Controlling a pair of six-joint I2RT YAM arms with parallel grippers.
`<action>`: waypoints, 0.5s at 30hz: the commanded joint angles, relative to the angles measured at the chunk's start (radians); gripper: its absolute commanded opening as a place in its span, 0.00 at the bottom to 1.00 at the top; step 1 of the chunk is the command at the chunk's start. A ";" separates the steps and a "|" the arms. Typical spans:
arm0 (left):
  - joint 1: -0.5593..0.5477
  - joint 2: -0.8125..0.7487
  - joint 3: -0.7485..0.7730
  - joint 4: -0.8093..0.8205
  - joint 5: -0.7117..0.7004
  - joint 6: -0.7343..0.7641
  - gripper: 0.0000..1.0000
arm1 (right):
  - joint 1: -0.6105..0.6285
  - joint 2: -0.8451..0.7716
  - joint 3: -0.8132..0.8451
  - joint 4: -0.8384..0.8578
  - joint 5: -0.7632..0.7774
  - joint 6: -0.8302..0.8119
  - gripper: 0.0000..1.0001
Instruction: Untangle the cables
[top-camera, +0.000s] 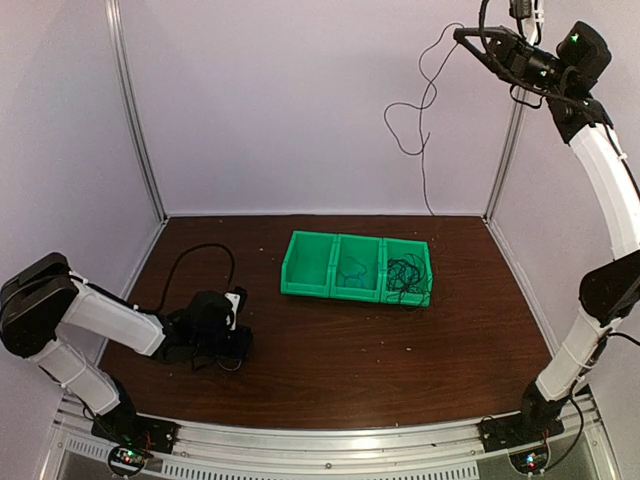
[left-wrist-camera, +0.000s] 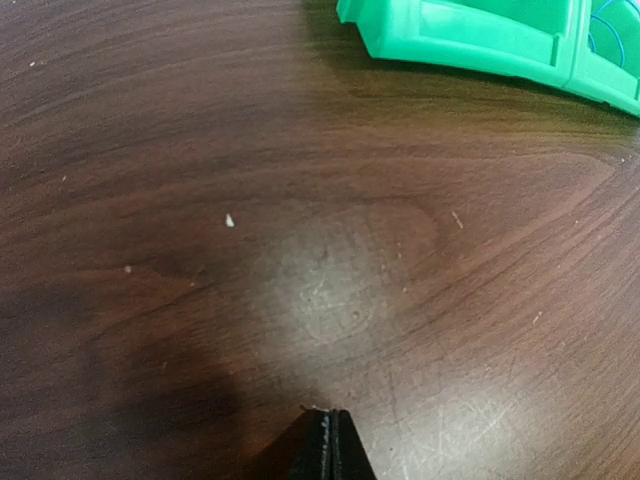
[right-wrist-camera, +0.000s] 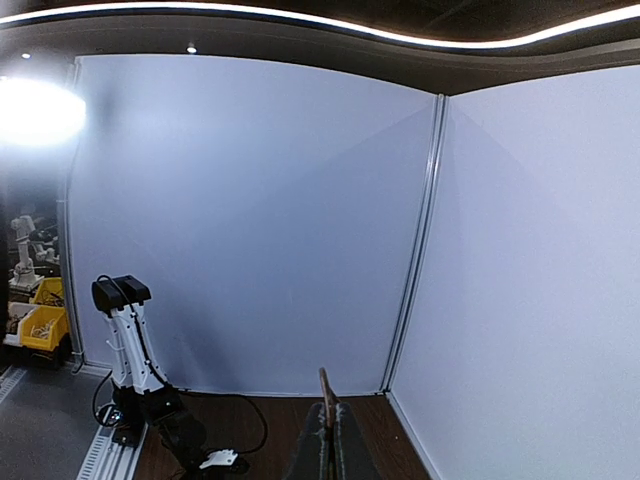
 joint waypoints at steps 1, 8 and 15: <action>0.003 -0.063 -0.020 -0.049 -0.015 0.001 0.00 | 0.000 -0.030 -0.037 0.045 0.008 0.030 0.00; -0.053 -0.206 0.025 -0.005 -0.008 0.125 0.48 | 0.045 -0.071 -0.150 0.012 0.017 -0.018 0.00; -0.131 -0.250 0.111 0.110 0.046 0.246 0.65 | 0.129 -0.070 -0.173 -0.052 0.051 -0.076 0.00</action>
